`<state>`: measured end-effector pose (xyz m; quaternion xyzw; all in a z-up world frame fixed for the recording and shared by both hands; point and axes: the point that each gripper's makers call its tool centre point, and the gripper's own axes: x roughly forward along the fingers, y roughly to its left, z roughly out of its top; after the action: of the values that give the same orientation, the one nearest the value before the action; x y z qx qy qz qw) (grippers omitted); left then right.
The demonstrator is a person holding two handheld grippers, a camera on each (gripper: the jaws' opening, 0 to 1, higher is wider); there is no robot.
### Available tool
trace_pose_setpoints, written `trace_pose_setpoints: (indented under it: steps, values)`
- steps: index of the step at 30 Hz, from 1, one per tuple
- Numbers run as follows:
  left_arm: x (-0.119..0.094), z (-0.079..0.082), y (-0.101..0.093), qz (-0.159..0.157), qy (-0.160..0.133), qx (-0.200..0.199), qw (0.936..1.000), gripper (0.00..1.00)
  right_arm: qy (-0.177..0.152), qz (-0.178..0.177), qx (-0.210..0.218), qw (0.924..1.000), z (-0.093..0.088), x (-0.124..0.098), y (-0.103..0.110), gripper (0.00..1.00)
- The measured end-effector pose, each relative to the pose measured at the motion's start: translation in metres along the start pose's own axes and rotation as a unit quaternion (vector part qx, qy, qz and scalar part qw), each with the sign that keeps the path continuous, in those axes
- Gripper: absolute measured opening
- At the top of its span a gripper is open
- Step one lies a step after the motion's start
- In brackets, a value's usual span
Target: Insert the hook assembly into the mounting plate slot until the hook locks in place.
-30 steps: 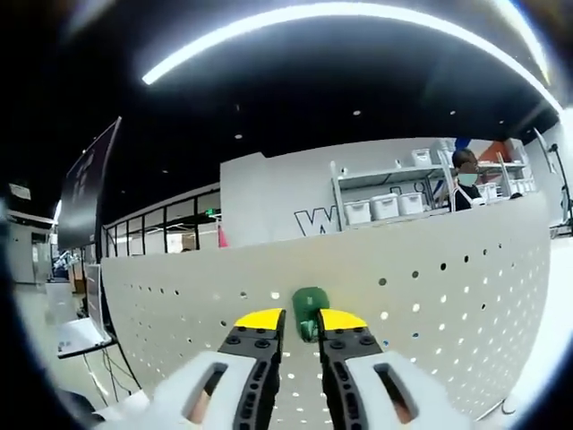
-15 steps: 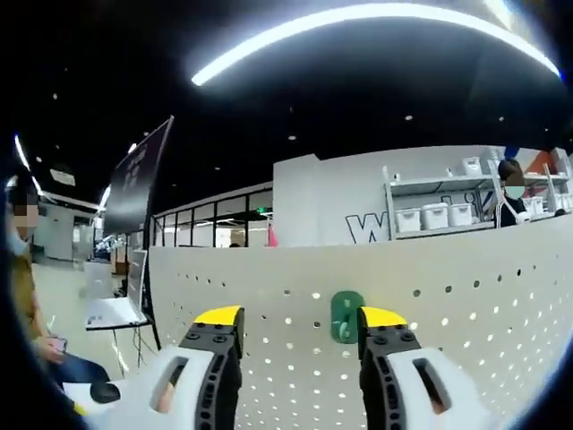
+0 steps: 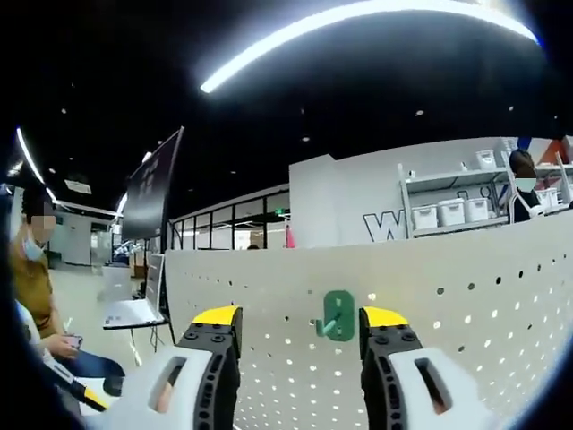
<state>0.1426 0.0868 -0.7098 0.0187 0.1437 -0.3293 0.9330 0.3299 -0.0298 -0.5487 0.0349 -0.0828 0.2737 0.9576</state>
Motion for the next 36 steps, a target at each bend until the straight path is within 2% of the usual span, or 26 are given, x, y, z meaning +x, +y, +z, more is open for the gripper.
trace_pose_setpoints:
  steps: [3,7,15,22,29,36]
  values:
    - [-0.001,-0.002,0.003,0.000,0.002,0.001,1.0000,0.72,-0.004,0.027,0.002,0.9996,0.000,-0.011,0.005,0.50]
    - [-0.002,-0.005,0.006,0.003,0.005,-0.002,1.0000,0.72,-0.003,0.044,0.009,0.9990,0.001,-0.022,0.007,0.52]
    - [-0.002,-0.006,0.005,0.000,0.006,-0.002,1.0000,0.72,0.002,0.059,0.001,0.9982,0.000,-0.034,0.010,0.53]
    - [0.000,-0.003,0.002,-0.005,0.003,-0.002,1.0000,0.72,0.022,0.083,-0.003,0.9963,-0.014,-0.064,0.012,0.55]
    - [0.001,-0.004,0.001,-0.008,0.006,0.001,1.0000,0.73,0.044,0.089,0.001,0.9951,-0.027,-0.093,0.004,0.57]
    - [0.003,-0.002,0.001,-0.009,0.005,0.002,0.9999,0.73,0.073,0.093,-0.002,0.9930,-0.047,-0.123,-0.001,0.57]
